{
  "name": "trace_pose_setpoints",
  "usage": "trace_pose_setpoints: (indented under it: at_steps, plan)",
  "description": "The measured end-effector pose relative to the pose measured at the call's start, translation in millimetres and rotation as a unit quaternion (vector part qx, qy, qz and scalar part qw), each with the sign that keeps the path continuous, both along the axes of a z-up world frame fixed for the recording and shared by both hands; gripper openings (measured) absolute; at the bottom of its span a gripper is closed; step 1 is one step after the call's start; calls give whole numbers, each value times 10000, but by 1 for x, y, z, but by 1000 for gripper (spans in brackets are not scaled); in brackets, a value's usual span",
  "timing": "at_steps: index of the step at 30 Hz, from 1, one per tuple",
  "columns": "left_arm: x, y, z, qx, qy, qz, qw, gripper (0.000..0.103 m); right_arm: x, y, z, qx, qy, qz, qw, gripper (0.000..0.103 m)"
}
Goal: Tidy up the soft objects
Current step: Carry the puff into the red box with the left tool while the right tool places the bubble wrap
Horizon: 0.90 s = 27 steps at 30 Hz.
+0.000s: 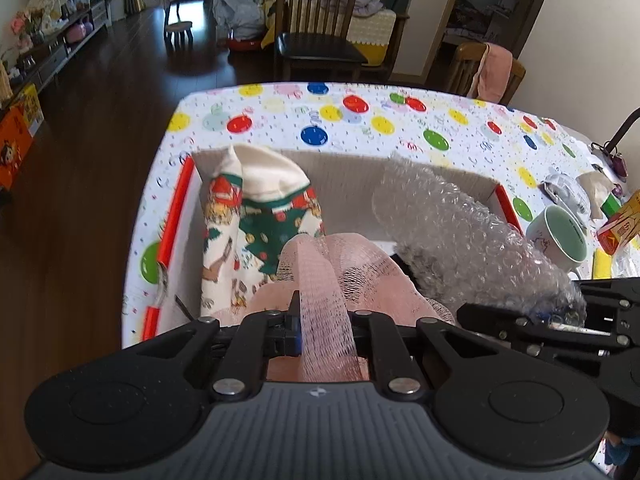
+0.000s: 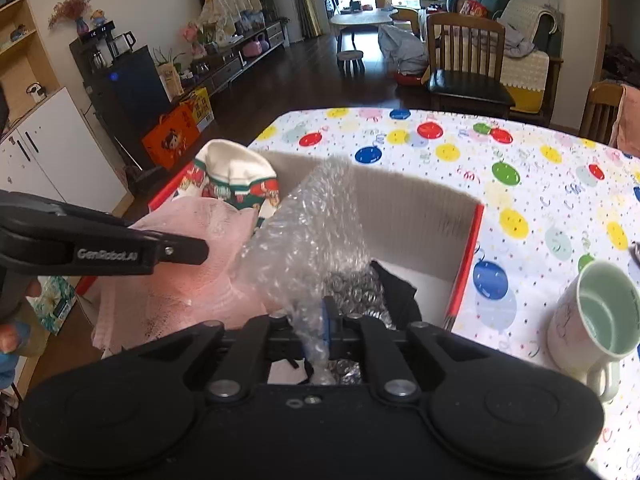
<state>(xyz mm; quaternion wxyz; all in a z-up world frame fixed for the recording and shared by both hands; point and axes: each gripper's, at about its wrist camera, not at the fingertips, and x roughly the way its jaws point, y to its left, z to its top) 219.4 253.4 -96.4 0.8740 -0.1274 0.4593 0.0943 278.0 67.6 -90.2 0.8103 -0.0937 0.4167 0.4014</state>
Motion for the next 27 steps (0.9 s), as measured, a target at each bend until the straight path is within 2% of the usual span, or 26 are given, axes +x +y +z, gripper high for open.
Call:
trace_pose_setpoints:
  at_steps: [10, 12, 16, 18, 19, 21, 22, 23, 27]
  plan:
    - [-4, 0, -11, -157, 129, -41, 9998, 14, -13, -2, 1, 77, 146, 159, 9997, 25]
    - [-5, 1, -11, -150, 152, -3, 9998, 15, -16, -3, 3, 108, 157, 196, 9996, 34]
    - [-10, 2, -12, -143, 224, 26, 9996, 17, -21, -5, 6, 145, 192, 248, 9994, 43]
    - [-11, 3, -11, -135, 242, 7, 9996, 22, -24, -6, 7, 143, 160, 265, 9994, 50]
    - [-12, 3, -11, -134, 245, -5, 9996, 28, -25, -7, 8, 155, 151, 275, 9994, 51]
    - [-14, 3, -10, -98, 248, -6, 9996, 50, -27, -9, 10, 178, 146, 283, 9993, 55]
    - [-15, 3, -9, -74, 236, -10, 9997, 72, -28, -9, 11, 187, 131, 283, 9993, 56]
    - [-16, 3, -8, -60, 201, -11, 9998, 77, -29, -10, 13, 205, 111, 283, 9993, 58]
    - [-23, 0, 0, 2, 60, -41, 10000, 77, -34, -14, 22, 293, 57, 264, 9992, 65]
